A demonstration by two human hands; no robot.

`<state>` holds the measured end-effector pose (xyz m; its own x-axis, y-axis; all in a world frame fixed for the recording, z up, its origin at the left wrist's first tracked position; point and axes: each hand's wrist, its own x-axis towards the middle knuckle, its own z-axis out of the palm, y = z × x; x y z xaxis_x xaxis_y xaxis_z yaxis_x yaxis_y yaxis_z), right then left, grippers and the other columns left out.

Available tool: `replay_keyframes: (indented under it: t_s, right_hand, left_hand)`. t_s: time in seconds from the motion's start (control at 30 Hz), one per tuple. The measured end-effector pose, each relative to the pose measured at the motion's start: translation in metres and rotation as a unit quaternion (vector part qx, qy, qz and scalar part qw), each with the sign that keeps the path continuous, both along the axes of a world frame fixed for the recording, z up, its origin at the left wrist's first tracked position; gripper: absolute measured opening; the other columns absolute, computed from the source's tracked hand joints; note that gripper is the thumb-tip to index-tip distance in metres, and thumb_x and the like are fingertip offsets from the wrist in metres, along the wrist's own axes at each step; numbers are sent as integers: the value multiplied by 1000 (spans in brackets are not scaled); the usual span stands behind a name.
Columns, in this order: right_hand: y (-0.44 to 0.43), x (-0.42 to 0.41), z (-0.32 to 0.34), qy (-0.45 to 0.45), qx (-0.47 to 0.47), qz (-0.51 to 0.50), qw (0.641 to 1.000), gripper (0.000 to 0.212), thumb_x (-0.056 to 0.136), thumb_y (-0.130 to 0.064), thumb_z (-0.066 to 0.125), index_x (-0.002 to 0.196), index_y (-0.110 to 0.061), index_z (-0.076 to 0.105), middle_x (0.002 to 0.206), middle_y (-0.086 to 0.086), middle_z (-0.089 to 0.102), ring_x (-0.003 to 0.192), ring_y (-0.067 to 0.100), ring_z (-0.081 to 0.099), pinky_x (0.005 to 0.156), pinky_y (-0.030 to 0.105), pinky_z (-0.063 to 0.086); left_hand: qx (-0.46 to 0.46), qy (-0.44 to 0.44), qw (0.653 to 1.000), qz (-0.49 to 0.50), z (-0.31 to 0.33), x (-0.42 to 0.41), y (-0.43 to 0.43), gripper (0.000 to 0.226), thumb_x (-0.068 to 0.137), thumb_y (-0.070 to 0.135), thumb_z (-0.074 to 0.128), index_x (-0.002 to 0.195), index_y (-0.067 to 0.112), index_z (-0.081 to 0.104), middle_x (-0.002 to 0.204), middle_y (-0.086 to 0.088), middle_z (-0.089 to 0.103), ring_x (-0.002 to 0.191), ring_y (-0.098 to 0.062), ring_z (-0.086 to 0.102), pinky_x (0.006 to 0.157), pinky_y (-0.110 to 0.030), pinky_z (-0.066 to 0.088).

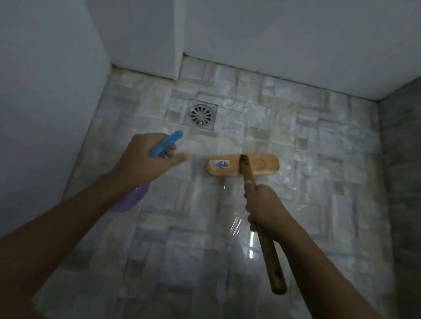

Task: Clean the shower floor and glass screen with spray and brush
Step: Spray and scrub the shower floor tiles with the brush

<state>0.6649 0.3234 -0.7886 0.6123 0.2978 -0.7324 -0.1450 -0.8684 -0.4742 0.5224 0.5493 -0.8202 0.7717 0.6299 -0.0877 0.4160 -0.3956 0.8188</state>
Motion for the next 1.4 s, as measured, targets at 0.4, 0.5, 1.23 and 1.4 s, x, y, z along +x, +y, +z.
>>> replay_keyframes:
  t_s: [0.4,0.5,1.23,1.4]
  right_hand:
    - [-37,-15,-28,9,-84,1,996,47,107,-47,28,104,-7,54,83,8,60,58,19,60,44,29,52]
    - [-27,-11,-31,15,-85,-9,996,44,108,-46,27,101,-10,50,81,7,58,60,19,60,44,30,51]
    - [25,44,-45,32,-51,17,998,55,106,-51,26,112,-4,54,82,10,56,60,22,58,63,41,59]
    - [27,44,-47,34,-39,11,999,59,107,-51,25,118,0,54,78,11,54,47,20,56,41,29,48]
  left_hand:
    - [-37,74,996,18,-13,71,-13,42,76,44,84,63,11,62,57,0,62,48,-9,56,56,-28,50]
    - [-62,52,997,11,-12,74,-8,32,74,33,87,77,7,68,71,-8,69,65,-21,67,68,-37,58]
    - [-4,-24,997,78,-27,118,10,42,64,41,92,78,9,69,71,-4,69,63,-13,64,64,-25,55]
    - [-2,-18,997,76,-29,120,10,39,70,41,88,75,7,70,71,-7,71,63,-21,69,60,-35,60]
